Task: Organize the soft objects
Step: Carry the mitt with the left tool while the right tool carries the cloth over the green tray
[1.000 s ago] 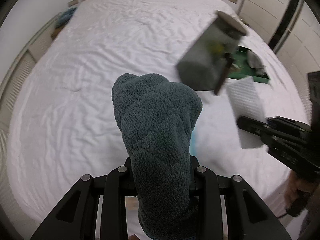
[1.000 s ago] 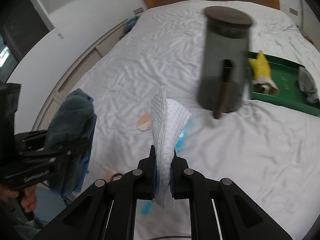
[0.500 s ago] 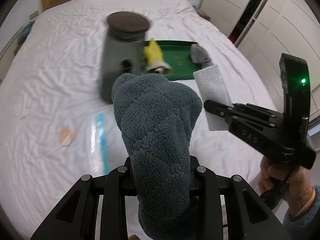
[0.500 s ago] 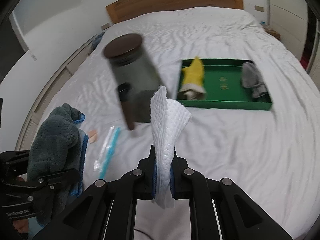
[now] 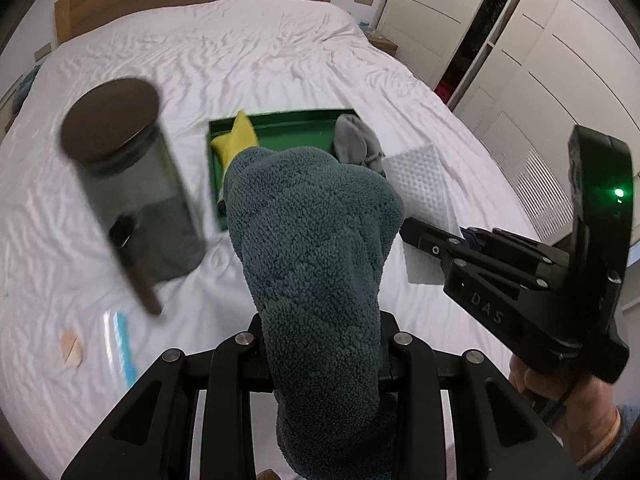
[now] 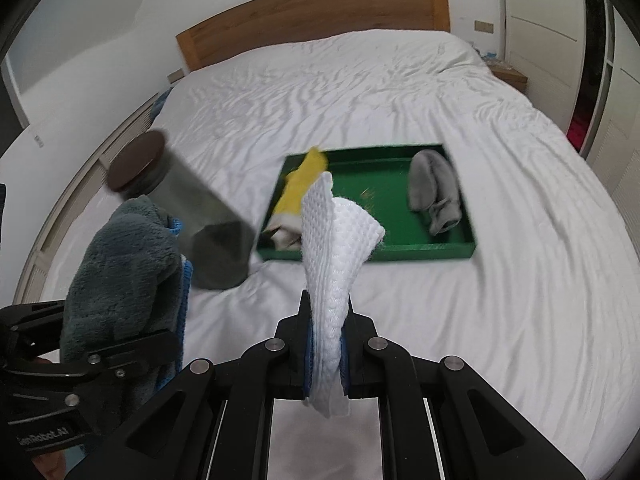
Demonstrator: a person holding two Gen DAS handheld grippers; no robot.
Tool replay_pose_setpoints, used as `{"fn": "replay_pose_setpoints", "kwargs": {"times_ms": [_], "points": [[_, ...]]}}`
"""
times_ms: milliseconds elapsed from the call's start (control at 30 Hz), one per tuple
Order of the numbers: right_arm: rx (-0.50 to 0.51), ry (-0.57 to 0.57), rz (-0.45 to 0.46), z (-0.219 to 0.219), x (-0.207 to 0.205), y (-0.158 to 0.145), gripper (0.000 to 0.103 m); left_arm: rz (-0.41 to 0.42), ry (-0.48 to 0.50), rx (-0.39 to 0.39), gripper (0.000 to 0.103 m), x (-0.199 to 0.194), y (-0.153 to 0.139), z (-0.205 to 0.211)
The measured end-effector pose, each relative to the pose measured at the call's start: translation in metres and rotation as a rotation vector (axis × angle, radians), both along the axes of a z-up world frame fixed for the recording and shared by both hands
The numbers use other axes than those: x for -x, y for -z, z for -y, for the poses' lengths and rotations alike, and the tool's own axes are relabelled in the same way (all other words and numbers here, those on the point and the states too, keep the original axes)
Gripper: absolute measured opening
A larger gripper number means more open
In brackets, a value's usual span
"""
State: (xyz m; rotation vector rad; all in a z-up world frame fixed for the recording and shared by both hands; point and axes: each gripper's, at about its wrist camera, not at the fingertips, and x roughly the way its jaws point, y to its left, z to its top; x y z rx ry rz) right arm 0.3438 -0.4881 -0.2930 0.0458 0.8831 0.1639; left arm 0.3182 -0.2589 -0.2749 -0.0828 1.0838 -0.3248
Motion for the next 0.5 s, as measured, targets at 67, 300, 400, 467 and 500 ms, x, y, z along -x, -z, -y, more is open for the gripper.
{"fn": "replay_pose_setpoints", "kwargs": {"times_ms": [67, 300, 400, 467, 500], "points": [[0.012, 0.007, 0.013, 0.007, -0.015, 0.001, 0.009, 0.005, -0.012, 0.009, 0.026, -0.018, 0.006, 0.008], [0.039, 0.007, 0.060, 0.019, -0.077, 0.012, 0.009, 0.041, -0.051, -0.016, 0.026, -0.070, 0.026, 0.028], [0.047, -0.001, 0.071, 0.020, -0.104, 0.022, 0.009, 0.068, -0.078, -0.036, 0.026, -0.101, 0.034, 0.035], [0.059, -0.006, 0.074, 0.020, -0.126, 0.031, 0.009, 0.072, -0.097, -0.029, 0.026, -0.120, 0.039, 0.036], [0.064, -0.015, 0.075, 0.019, -0.135, 0.036, 0.009, 0.082, -0.108, -0.038, 0.026, -0.129, 0.041, 0.035]]}}
